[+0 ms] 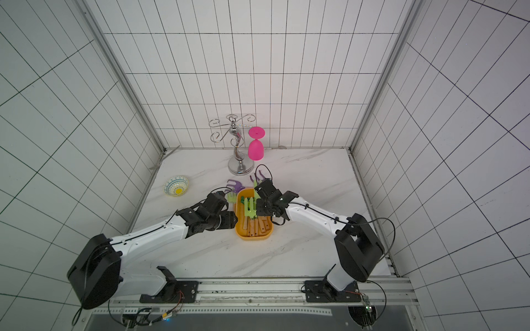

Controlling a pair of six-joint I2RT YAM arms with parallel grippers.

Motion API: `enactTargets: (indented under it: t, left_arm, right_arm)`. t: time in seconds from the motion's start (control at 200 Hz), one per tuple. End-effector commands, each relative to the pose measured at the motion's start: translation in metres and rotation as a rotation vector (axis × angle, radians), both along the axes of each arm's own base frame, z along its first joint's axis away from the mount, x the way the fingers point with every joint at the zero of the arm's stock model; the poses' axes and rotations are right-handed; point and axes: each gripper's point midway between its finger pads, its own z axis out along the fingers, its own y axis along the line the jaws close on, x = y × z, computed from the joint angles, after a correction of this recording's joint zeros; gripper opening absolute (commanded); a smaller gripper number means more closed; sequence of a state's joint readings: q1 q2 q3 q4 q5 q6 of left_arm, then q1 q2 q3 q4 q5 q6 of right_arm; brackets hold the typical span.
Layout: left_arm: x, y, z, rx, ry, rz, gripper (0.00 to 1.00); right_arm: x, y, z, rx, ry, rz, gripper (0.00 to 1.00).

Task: Put the rake into the storage box
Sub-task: Place the rake in the storage box.

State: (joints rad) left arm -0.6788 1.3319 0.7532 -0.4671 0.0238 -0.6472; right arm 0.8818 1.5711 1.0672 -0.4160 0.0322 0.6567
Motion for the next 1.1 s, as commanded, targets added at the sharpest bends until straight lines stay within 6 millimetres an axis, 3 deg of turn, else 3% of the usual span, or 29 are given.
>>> enactTargets:
  t: [0.0, 0.335, 0.58, 0.75, 1.094]
  left_arm:
    - [0.003, -0.003, -0.003, -0.007, 0.003, 0.001, 0.64]
    - [0.002, -0.006, -0.012, 0.002, 0.032, -0.014, 0.64]
    - [0.004, -0.007, -0.01, 0.004, 0.019, -0.026, 0.63]
    - [0.007, -0.009, -0.009, 0.004, 0.011, -0.031, 0.63]
    - [0.015, -0.026, -0.011, 0.007, 0.007, -0.091, 0.63]
  right_arm:
    - [-0.006, 0.005, -0.019, 0.035, 0.03, -0.02, 0.09]
    - [-0.018, -0.007, -0.049, 0.028, 0.069, -0.065, 0.11]
    - [-0.024, -0.019, -0.055, -0.02, 0.075, -0.074, 0.32]
    - [-0.022, -0.029, -0.037, -0.063, 0.031, -0.058, 0.43]
    - [-0.005, -0.054, 0.022, -0.137, -0.136, -0.07, 0.47]
